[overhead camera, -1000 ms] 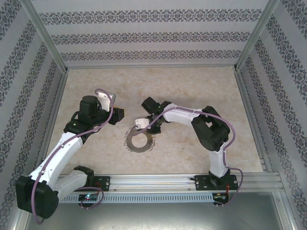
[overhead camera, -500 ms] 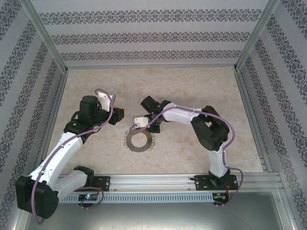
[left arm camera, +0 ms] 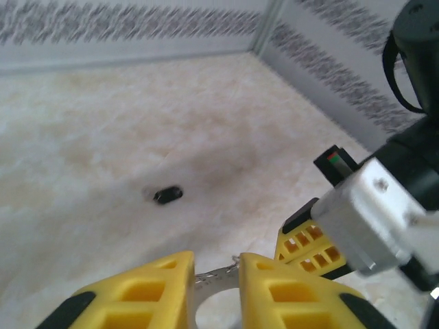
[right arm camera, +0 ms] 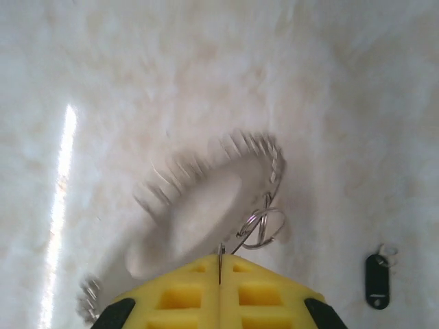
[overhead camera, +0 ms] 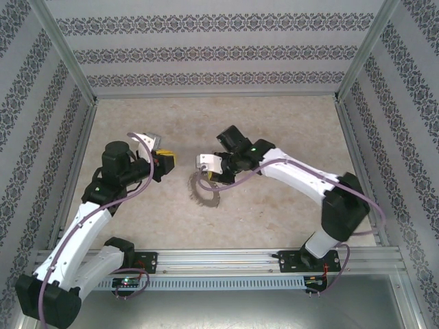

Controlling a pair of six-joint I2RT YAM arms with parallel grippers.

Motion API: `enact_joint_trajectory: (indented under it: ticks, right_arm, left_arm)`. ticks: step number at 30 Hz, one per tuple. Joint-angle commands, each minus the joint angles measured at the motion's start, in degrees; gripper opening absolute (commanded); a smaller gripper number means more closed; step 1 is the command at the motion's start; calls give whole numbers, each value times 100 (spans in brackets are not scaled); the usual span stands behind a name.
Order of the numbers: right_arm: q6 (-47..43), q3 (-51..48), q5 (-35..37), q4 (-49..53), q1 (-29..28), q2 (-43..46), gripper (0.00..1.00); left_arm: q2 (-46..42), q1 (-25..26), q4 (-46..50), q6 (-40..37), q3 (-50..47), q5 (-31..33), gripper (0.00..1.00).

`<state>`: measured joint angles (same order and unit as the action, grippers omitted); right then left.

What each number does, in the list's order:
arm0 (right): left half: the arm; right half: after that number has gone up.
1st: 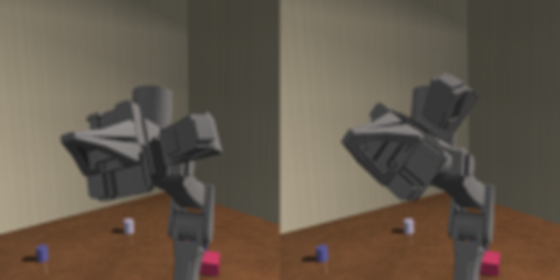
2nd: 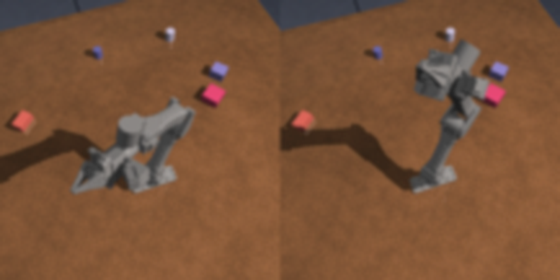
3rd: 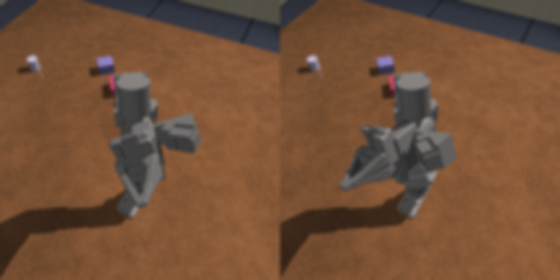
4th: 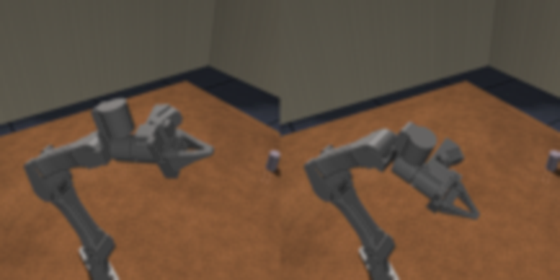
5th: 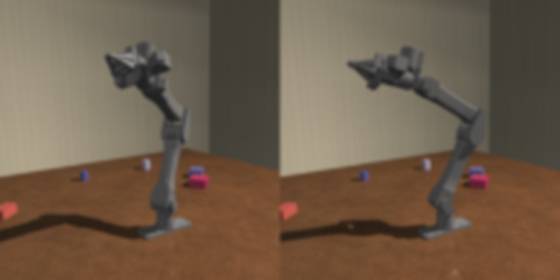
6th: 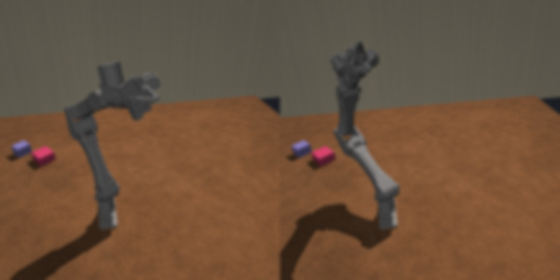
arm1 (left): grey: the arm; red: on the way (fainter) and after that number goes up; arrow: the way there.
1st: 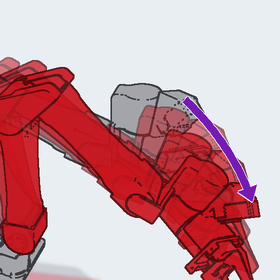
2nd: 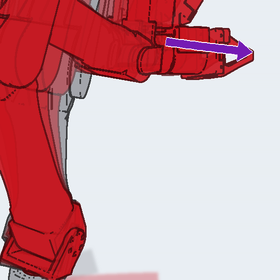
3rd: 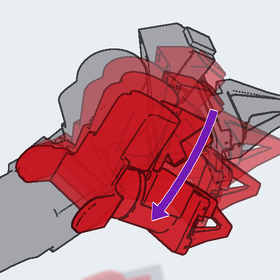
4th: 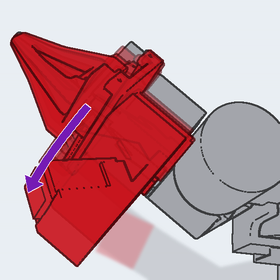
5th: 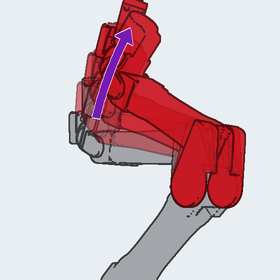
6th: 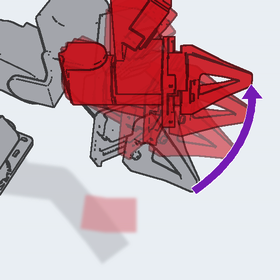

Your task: Put the keys on the keyring

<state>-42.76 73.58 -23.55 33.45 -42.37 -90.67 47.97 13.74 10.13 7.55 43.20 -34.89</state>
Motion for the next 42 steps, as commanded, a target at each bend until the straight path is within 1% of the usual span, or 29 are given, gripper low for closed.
enact_joint_trajectory:
  ticks: [1, 4, 7, 11, 16, 20, 27, 33, 42]
  right_arm:
    - [670, -124, -877, -275, 223, 512, 0]
    - [1025, -173, -1379, -589, 368, 926, 0]
    - [1268, -239, -1705, -956, 451, 1233, 0]
    - [1262, -119, -1826, -964, 483, 1372, 0]
    - [1297, -81, -1909, -1033, 522, 1473, 0]
    - [1288, -80, -1986, -1058, 514, 1565, 0]
    - [1271, -186, -2030, -1139, 519, 1746, 0]
    - [1244, -221, -2171, -1192, 510, 1790, 0]
    - [1244, -247, -2196, -1226, 459, 1838, 0]
  left_arm:
    - [-389, -49, -907, -241, -163, -1074, 22]
    - [-659, -21, -1378, -310, -272, -1635, 24]
    - [-664, -12, -1438, -540, -194, -1960, 30]
    - [-404, 110, -1351, -859, 54, -2330, 38]
    - [35, 409, -1084, -1306, 417, -2483, 40]
    - [392, 719, -470, -1908, 744, -2356, 39]
    - [758, 1114, 105, -2437, 1047, -2068, 37]
    - [864, 1331, 261, -2666, 1120, -1563, 33]
    - [898, 1431, 217, -2698, 1130, -1309, 32]
